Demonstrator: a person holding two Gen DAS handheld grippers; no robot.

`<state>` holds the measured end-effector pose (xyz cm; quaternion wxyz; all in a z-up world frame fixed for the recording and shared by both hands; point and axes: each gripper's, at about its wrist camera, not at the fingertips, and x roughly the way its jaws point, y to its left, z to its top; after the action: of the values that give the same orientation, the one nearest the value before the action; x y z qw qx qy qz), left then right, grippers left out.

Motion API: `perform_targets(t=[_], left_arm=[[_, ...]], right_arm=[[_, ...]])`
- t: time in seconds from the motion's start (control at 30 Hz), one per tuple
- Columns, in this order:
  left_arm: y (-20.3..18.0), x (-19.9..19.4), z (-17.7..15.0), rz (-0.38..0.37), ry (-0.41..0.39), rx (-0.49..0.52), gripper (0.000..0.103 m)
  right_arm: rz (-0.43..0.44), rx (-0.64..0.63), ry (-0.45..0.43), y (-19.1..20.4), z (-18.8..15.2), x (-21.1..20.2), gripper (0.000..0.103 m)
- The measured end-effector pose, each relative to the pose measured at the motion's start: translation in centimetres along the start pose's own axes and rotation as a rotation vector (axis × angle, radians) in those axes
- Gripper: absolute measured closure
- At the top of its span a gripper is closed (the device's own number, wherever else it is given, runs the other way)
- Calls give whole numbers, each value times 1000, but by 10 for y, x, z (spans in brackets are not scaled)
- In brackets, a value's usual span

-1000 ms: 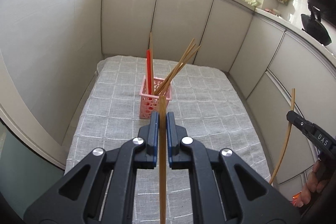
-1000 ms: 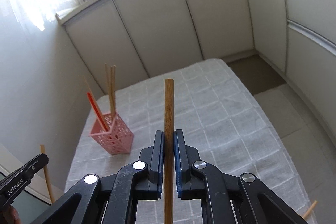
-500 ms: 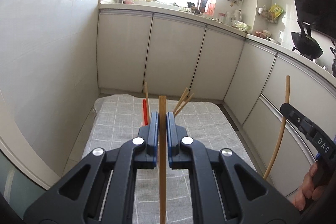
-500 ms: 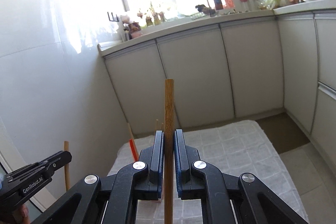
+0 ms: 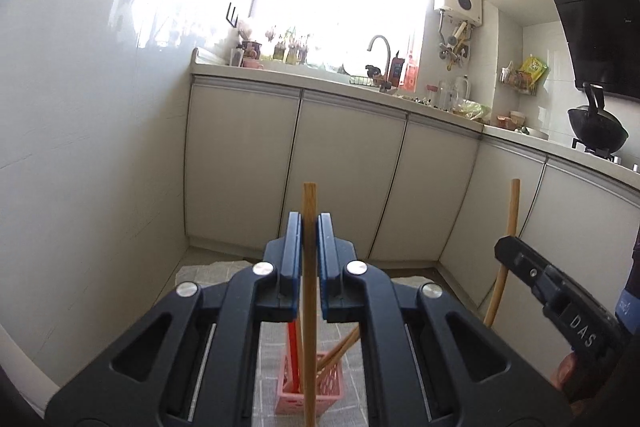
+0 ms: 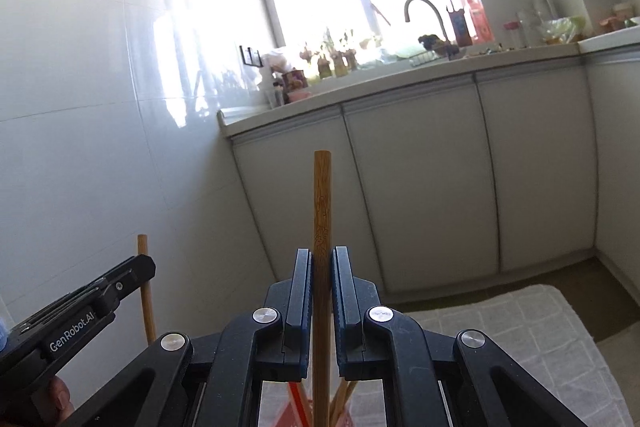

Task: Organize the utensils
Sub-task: 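Carry both chopsticks over the pink cup and lower them in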

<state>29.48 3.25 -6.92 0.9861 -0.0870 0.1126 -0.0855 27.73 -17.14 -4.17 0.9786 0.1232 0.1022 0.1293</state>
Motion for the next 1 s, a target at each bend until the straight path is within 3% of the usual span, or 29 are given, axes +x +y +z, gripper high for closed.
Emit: perform_targets(t=[0.47,0.73,1.0], left_arm=[[7,53,-30,9,-126,36,95],[19,63,-30,-1,-155,-16,95],[22,68,-28,5,-164,-20,95]], right_arm=[[-35,-16,-103,9,-42,101,95],[-70,2,-111,5,-75,122,95],[-82,42,-114,-7,-82,125,95]])
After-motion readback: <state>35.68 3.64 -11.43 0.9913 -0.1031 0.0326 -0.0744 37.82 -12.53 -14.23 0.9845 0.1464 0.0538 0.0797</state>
